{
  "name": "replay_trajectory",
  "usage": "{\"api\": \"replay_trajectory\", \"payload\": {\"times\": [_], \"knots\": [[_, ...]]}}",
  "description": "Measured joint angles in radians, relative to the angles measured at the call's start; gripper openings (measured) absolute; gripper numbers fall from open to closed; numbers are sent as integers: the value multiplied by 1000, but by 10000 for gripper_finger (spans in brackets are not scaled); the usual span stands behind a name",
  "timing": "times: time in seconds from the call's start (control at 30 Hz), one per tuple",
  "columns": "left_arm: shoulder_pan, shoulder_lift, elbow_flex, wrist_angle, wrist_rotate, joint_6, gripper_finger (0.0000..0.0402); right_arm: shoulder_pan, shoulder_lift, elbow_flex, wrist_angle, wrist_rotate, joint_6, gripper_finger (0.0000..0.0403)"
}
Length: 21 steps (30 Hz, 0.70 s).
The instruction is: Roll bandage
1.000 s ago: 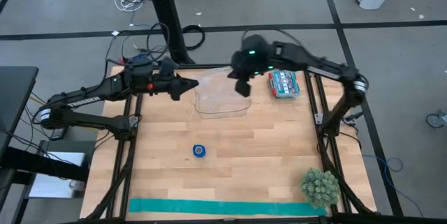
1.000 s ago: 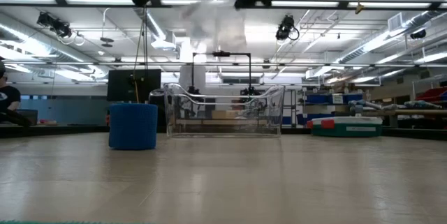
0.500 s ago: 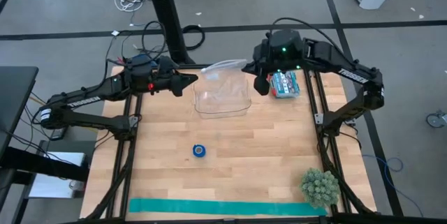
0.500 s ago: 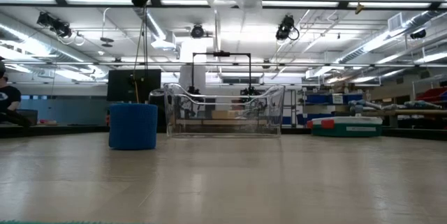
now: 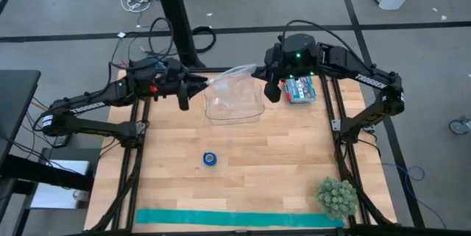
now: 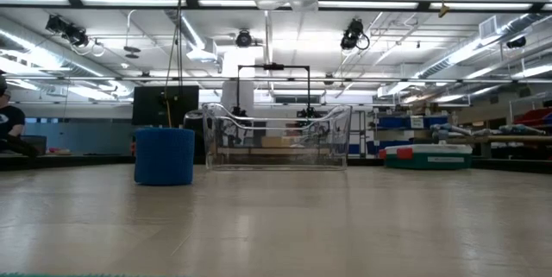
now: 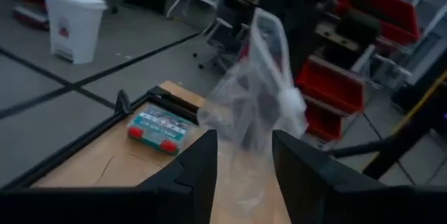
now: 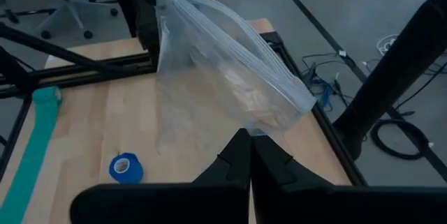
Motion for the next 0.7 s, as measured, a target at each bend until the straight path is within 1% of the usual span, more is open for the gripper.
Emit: {"api": "replay_trajectory", "payload": {"times": [0.13,0.2,0.3,0.7], "knots": [[0,-1,0,-20,29,50,145,14,0,0,4,18,19,0],[0,0,0,-53,41,58,145,20,-3,0,15,19,39,0],[0,0,0,-61,45,70,145,32,-11,0,41,27,52,0],[0,0,0,-8,44,64,145,45,-13,-5,69,81,53,0]]}}
